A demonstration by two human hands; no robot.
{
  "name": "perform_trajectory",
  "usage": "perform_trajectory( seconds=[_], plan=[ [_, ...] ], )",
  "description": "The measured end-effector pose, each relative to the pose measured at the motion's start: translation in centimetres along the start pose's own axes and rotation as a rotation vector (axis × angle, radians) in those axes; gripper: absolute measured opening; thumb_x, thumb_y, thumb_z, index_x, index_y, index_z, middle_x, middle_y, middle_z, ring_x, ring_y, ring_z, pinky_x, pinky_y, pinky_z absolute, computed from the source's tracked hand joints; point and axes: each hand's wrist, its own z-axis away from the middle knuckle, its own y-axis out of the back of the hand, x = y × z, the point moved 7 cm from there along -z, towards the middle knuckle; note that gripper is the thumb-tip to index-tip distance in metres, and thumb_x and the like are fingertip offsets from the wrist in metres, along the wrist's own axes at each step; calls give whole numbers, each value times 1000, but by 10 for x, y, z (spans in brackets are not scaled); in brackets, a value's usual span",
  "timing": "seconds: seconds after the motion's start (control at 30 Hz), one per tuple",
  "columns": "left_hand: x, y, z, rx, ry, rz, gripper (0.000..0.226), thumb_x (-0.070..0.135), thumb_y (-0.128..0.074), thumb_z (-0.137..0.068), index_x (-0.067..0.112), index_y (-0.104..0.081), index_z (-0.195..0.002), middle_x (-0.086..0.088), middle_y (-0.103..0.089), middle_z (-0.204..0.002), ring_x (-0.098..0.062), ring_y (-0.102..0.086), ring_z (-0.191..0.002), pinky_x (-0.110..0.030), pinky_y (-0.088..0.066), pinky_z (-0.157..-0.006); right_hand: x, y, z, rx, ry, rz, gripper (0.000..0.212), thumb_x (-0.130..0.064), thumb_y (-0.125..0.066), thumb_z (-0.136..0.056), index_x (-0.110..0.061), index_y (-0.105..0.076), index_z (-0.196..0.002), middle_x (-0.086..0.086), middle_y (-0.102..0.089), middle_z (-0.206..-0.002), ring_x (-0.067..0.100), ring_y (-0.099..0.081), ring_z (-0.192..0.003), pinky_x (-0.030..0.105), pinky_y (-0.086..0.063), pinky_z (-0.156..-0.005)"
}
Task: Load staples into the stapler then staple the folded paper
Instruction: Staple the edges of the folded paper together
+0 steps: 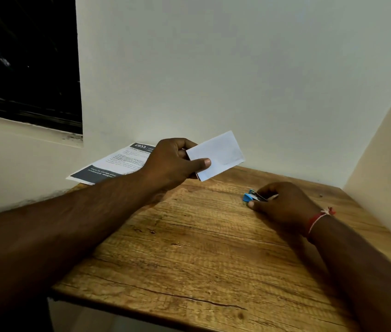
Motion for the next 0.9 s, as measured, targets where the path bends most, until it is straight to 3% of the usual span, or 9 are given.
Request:
perform_trajectory(
  seconds=[0.17,0.27,0.37,0.47,0.57,0.67,0.77,0.9],
  plan=[
    [2,-2,1,-5,-28,-50,36,3,-95,-87,3,-74,-116,-16,-88,-103,-34,-87,-99,-57,-71,-90,-6,-3,3,49,65,-47,17,-34,-85,-94,-26,-81,-108,-4,-79,-106,12,-70,-96,30,-51,-82],
    [3,-2,2,5,-31,-54,39,3,-95,-87,4,-73,-119,-16,-88,-104,-34,-87,-98,-57,-71,-90,-23,-6,13,21,135,-371,10,-29,-75,-104,-20,-78,-107,-4,-78,-90,0,-68,-69,17,-52,-62],
    [7,-3,3,5,-18,-65,44,6,-97,-86,7,-72,-122,-16,-87,-107,-30,-87,-99,-54,-72,-88,-48,-16,27,-94,196,-661,12,-24,-70,-106,-20,-77,-114,3,-83,-98,7,-72,-81,16,-58,-69],
    [10,-4,4,2,-30,-96,47,10,-99,-84,9,-72,-124,-13,-87,-107,-26,-87,-96,-51,-73,-86,-64,-27,39,-178,182,-782,17,-20,-72,-104,-14,-77,-119,10,-83,-105,6,-73,-78,17,-62,-69],
    [15,-4,8,6,-55,-193,51,22,-102,-81,18,-74,-123,-4,-87,-108,-19,-86,-93,-36,-73,-80,-69,-31,44,-205,204,-818,21,-19,-73,-101,-13,-77,-121,11,-83,-109,8,-74,-82,21,-63,-72],
    [18,-4,9,7,-98,-341,53,40,-104,-77,28,-76,-120,7,-83,-113,-14,-81,-99,-20,-61,-70,-72,-29,45,-201,219,-880,30,-23,-78,-93,-14,-77,-122,16,-81,-113,12,-75,-85,29,-62,-77],
    [20,-6,10,-14,-116,-358,53,43,-104,-76,29,-76,-119,8,-85,-111,-13,-81,-98,-15,-56,-65,-72,-28,44,-193,235,-909,48,-30,-80,-82,-9,-74,-124,25,-77,-118,14,-75,-86,31,-62,-80],
    [25,-8,12,-27,-154,-375,51,41,-104,-77,28,-75,-118,9,-87,-102,-11,-84,-90,-18,-58,-66,-72,-26,43,-182,257,-879,32,-17,-77,-95,-6,-74,-125,24,-76,-118,12,-75,-87,29,-63,-80]
  ],
)
